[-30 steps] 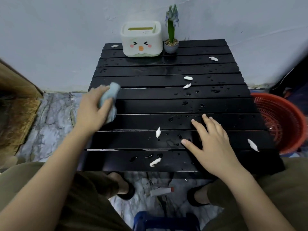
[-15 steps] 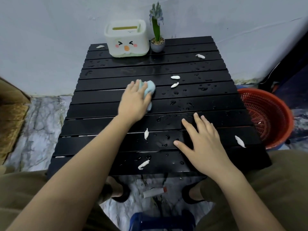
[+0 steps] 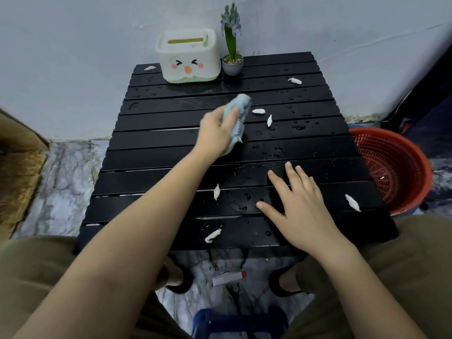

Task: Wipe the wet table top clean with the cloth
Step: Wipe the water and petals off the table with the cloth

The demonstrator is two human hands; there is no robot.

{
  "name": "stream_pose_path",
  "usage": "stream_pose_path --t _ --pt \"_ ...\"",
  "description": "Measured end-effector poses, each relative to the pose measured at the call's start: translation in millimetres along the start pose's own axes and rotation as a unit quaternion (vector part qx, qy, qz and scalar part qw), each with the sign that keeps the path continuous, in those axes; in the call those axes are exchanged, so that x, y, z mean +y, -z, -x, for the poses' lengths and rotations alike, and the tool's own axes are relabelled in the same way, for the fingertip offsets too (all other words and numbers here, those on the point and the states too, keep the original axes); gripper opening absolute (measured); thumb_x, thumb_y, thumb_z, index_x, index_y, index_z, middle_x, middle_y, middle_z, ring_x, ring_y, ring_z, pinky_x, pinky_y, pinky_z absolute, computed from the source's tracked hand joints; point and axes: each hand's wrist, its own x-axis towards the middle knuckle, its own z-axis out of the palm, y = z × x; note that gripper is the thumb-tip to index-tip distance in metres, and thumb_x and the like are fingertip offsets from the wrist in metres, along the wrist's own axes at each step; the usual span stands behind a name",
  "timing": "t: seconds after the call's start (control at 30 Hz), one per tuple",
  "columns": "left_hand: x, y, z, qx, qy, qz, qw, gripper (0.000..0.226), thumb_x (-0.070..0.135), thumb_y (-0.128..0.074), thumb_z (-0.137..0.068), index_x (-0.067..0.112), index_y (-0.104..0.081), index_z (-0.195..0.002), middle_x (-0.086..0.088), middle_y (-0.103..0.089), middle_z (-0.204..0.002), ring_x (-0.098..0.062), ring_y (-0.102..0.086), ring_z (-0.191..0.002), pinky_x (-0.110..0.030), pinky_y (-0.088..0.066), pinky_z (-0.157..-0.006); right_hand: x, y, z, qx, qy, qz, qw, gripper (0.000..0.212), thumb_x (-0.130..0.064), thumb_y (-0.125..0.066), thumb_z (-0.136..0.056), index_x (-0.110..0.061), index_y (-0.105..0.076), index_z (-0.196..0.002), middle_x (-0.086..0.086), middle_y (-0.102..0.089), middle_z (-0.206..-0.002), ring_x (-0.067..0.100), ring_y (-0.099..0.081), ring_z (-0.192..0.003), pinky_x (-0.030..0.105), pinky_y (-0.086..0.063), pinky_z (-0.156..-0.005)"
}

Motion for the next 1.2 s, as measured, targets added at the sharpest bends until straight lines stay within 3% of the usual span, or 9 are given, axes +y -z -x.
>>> stream_pose_path --t 0.07,0.2,0.27,0.33,0.43,0.63,1.0,1.1,1.2 --pt "3.4 28.7 11.2 0.037 0.000 0.016 0.999 0.023 0.030 -0.053 -0.104 0.016 -0.071 -0.106 0.011 -0.068 -0.074 0.008 -0.059 -0.058 -0.015 -0.045 -0.058 0.2 1.3 0.7 -0.006 0.000 -0.003 1.000 0.075 -0.065 -0.036 -0.095 -0.029 -0.016 -0.158 0.009 0.000 -0.166 0.025 0.008 -0.153 0.042 0.002 -0.122" --pt "-4.0 90.7 71.6 0.078 -0.031 -0.081 0.993 0.023 0.034 -0.053 -0.103 0.020 -0.071 -0.107 0.011 -0.070 -0.081 0.007 -0.055 -0.064 -0.013 -0.044 -0.062 3.9 5.2 6.6 -0.021 0.000 -0.009 1.000 0.079 -0.066 -0.040 -0.092 -0.030 -0.016 -0.158 0.007 0.001 -0.166 0.023 0.007 -0.153 0.042 -0.001 -0.122" --pt "-16.6 115.2 114.0 0.070 -0.032 -0.114 0.991 0.015 0.039 -0.057 -0.099 0.034 -0.069 -0.104 0.005 -0.073 -0.102 0.009 -0.058 -0.083 -0.011 -0.044 -0.078 6.7 7.3 11.7 -0.028 -0.002 -0.012 1.000 0.081 -0.067 -0.043 -0.091 -0.031 -0.016 -0.158 0.006 0.002 -0.167 0.022 0.007 -0.153 0.042 -0.002 -0.122" --pt "-32.8 128.4 151.9 0.025 -0.011 -0.126 0.992 0.034 0.053 -0.057 -0.091 0.044 -0.066 -0.122 0.010 -0.063 -0.136 0.007 -0.054 -0.125 -0.018 -0.039 -0.107 9.5 9.1 16.6 -0.032 -0.006 -0.015 0.999 0.083 -0.068 -0.046 -0.090 -0.031 -0.016 -0.158 0.005 0.002 -0.167 0.021 0.007 -0.153 0.042 -0.003 -0.122" --pt "-61.8 122.4 184.9 -0.054 -0.006 -0.205 0.977 0.065 0.066 -0.047 -0.090 0.046 -0.037 -0.151 0.010 -0.020 -0.167 -0.007 -0.007 -0.156 -0.036 -0.013 -0.126 13.2 10.8 21.3 -0.039 -0.008 -0.013 0.999 0.086 -0.071 -0.046 -0.087 -0.032 -0.016 -0.158 0.004 0.003 -0.167 0.020 0.007 -0.153 0.043 -0.003 -0.122" --pt "-60.9 74.4 180.2 -0.046 -0.067 -0.367 0.927 0.068 0.060 -0.029 -0.101 0.025 -0.026 -0.159 -0.004 -0.017 -0.168 -0.026 -0.003 -0.157 -0.048 -0.009 -0.127 13.4 11.2 23.6 -0.045 -0.013 -0.010 0.999 0.086 -0.069 -0.045 -0.089 -0.031 -0.013 -0.158 0.005 0.005 -0.167 0.021 0.009 -0.152 0.043 -0.001 -0.122" --pt "-13.8 -38.8 86.2 -0.089 -0.149 -0.270 0.947 0.042 0.033 -0.041 -0.107 0.021 -0.052 -0.146 -0.005 -0.039 -0.160 -0.033 -0.022 -0.153 -0.047 -0.017 -0.125 14.9 5.8 23.2 -0.044 -0.006 0.002 0.999 0.085 -0.068 -0.041 -0.092 -0.029 -0.007 -0.159 0.008 0.010 -0.166 0.023 0.013 -0.152 0.042 0.004 -0.122" --pt "-5.2 -54.0 57.8 -0.099 -0.159 -0.219 0.957 0.038 0.030 -0.044 -0.105 0.018 -0.062 -0.137 -0.005 -0.059 -0.145 -0.029 -0.047 -0.137 -0.044 -0.035 -0.116 15.7 6.9 23.5 -0.043 -0.003 0.002 0.999 0.084 -0.067 -0.042 -0.092 -0.029 -0.008 -0.159 0.008 0.010 -0.166 0.023 0.013 -0.152 0.042 0.005 -0.121" --pt "3.8 -42.7 46.7 -0.082 -0.127 -0.106 0.983 0.033 0.028 -0.048 -0.104 0.018 -0.069 -0.127 0.005 -0.074 -0.114 -0.009 -0.065 -0.104 -0.032 -0.051 -0.097 18.8 8.9 25.9 -0.048 0.003 -0.016 0.999 0.083 -0.065 -0.046 -0.092 -0.029 -0.011 -0.158 0.006 0.008 -0.166 0.021 0.013 -0.152 0.040 0.005 -0.121"
